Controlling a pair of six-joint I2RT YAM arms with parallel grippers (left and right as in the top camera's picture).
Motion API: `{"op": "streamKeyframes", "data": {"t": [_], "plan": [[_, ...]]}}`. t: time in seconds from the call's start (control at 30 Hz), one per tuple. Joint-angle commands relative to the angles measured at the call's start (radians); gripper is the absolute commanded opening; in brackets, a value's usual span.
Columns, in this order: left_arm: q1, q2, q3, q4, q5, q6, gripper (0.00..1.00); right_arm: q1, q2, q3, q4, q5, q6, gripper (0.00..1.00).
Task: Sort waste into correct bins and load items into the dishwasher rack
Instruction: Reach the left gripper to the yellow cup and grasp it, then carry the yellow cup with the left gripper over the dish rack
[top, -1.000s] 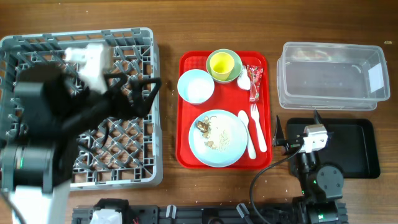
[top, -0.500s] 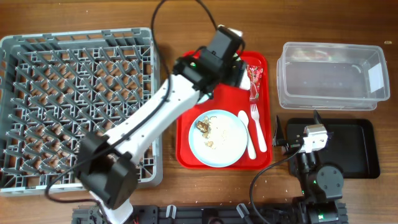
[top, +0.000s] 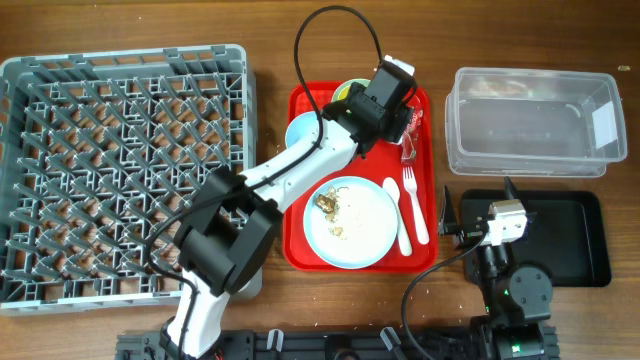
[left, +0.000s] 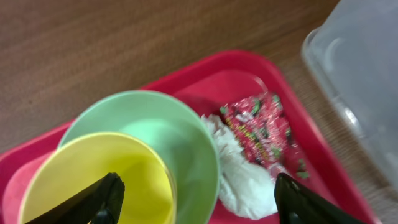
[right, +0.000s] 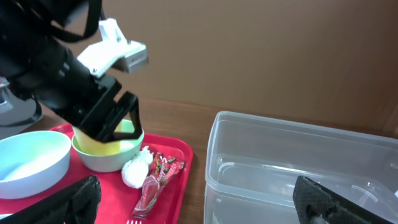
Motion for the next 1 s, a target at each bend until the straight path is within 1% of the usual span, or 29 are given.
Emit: {"op": "streamKeyframes", "data": {"t": [0.0, 0.03, 0.1, 0.17, 0.2, 0.27, 0.33, 0.37, 0.43, 0.5, 0.57, 0.6, 0.67, 0.7, 0.73, 0.77, 0.8, 0.87, 0.9, 0.97], "plan": [[0.014, 0.017, 0.010, -0.004, -0.018, 0.000, 0.73, 0.000, -0.004, -0.001, 0.006, -0.010, -0.009, 1.00], [0.020, 0.018, 0.010, -0.013, -0.010, 0.000, 0.69, 0.000, -0.004, -0.001, 0.006, -0.010, -0.010, 1.00], [0.032, 0.022, 0.010, -0.022, 0.023, -0.003, 0.70, 0.000, -0.004, -0.001, 0.006, -0.010, -0.010, 1.00], [0.037, 0.023, 0.010, -0.032, 0.023, -0.003, 0.54, 0.000, -0.004, -0.001, 0.006, -0.010, -0.009, 1.00], [0.037, 0.024, 0.010, -0.043, 0.023, -0.003, 0.49, 0.000, -0.004, -0.001, 0.006, -0.010, -0.009, 1.00], [0.037, 0.024, 0.010, -0.061, 0.034, -0.003, 0.43, 0.000, -0.004, -0.001, 0.006, -0.010, -0.009, 1.00], [0.032, 0.024, 0.010, -0.076, 0.034, -0.003, 0.33, 0.000, -0.004, -0.001, 0.006, -0.010, -0.010, 1.00], [0.031, 0.024, 0.010, -0.074, 0.034, -0.003, 0.25, 0.000, -0.004, -0.001, 0.006, -0.010, -0.009, 1.00], [0.030, 0.009, 0.010, -0.042, 0.034, -0.006, 0.04, 0.000, -0.004, -0.001, 0.006, -0.010, -0.010, 1.00], [0.023, -0.053, 0.010, 0.000, 0.034, -0.056, 0.04, 0.000, -0.004, -0.001, 0.006, -0.010, -0.010, 1.00], [0.039, -0.192, 0.010, 0.031, 0.034, -0.140, 0.04, 0.000, -0.004, -0.001, 0.006, -0.010, -0.009, 1.00], [0.057, -0.246, 0.010, 0.021, 0.034, -0.192, 0.04, 0.000, -0.004, -0.001, 0.006, -0.010, -0.010, 1.00], [0.143, -0.384, 0.010, -0.067, 0.085, -0.320, 0.04, 0.000, -0.004, -0.001, 0.006, -0.010, -0.009, 1.00], [0.228, -0.457, 0.010, -0.125, 0.168, -0.370, 0.04, 0.000, -0.004, -0.001, 0.006, -0.010, -0.009, 1.00], [0.343, -0.517, 0.010, -0.177, 0.301, -0.391, 0.04, 0.000, -0.004, -0.001, 0.006, -0.010, -0.010, 1.00], [0.520, -0.562, 0.010, -0.235, 0.541, -0.390, 0.04, 0.000, -0.004, -0.001, 0.006, -0.010, -0.009, 1.00], [0.712, -0.568, 0.010, -0.302, 0.809, -0.390, 0.04, 0.000, -0.004, -0.001, 0.006, -0.010, -0.010, 1.00], [0.971, -0.523, 0.010, -0.441, 1.107, -0.372, 0.04, 0.000, -0.004, -0.001, 0.006, -0.010, -0.010, 1.00], [1.086, -0.481, 0.010, -0.514, 1.245, -0.294, 0.04, 0.000, -0.004, -0.001, 0.006, -0.010, -0.010, 1.00], [1.243, -0.383, 0.010, -0.629, 1.542, -0.113, 0.04, 0.000, -0.004, -0.001, 0.006, -0.010, -0.010, 1.00]]}}
